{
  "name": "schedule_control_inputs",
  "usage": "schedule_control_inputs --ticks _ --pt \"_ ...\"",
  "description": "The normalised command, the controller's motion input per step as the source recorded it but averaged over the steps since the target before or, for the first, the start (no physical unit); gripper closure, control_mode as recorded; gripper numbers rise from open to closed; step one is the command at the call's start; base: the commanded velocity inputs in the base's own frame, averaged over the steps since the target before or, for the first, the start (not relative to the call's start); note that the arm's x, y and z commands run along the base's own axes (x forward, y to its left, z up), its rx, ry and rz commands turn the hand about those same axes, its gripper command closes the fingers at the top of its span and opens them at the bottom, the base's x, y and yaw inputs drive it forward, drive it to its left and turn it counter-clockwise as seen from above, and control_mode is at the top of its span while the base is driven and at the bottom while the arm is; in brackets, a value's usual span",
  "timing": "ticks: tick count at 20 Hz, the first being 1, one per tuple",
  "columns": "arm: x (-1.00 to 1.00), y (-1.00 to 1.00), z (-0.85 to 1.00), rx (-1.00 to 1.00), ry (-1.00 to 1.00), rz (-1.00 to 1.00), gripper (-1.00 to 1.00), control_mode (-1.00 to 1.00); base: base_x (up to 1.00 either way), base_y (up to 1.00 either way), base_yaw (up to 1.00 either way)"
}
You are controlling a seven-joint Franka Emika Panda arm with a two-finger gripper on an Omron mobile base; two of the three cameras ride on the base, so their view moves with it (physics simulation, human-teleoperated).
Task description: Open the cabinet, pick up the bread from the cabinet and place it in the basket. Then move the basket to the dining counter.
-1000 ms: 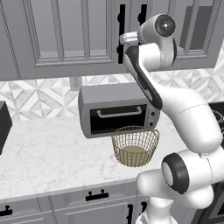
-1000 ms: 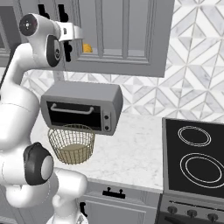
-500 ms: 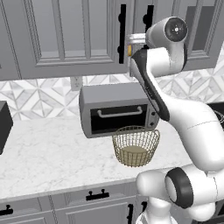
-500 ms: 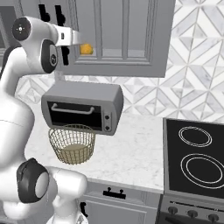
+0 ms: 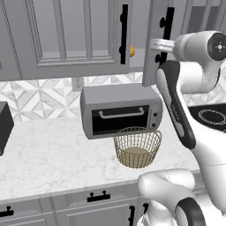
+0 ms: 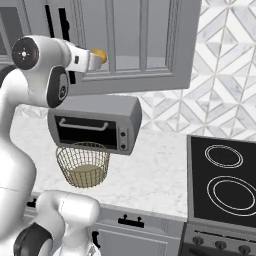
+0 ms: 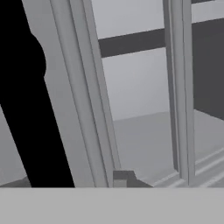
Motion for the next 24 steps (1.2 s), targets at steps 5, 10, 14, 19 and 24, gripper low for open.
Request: schedule_control_inputs --ticks 5,10,14,19,24 --pt "-0.87 -1.00 0.00 0.13 0.00 0.00 1.00 -1.00 0.00 0.00 0.00" --pt "-0.84 -1.00 -0.05 0.11 0.00 0.00 1.00 -1.00 0.00 0.00 0.00" --pt "-0.87 -1.00 -0.11 0.08 0.00 0.00 1.00 -1.00 0.00 0.00 0.00" --pt "-0.71 -1.00 -0.12 0.01 0.00 -0.02 1.00 -1.00 0.00 0.00 0.00" --pt "-0.85 -0.80 0.01 0.00 -0.06 -0.10 1.00 -1.00 0.00 0.00 0.00"
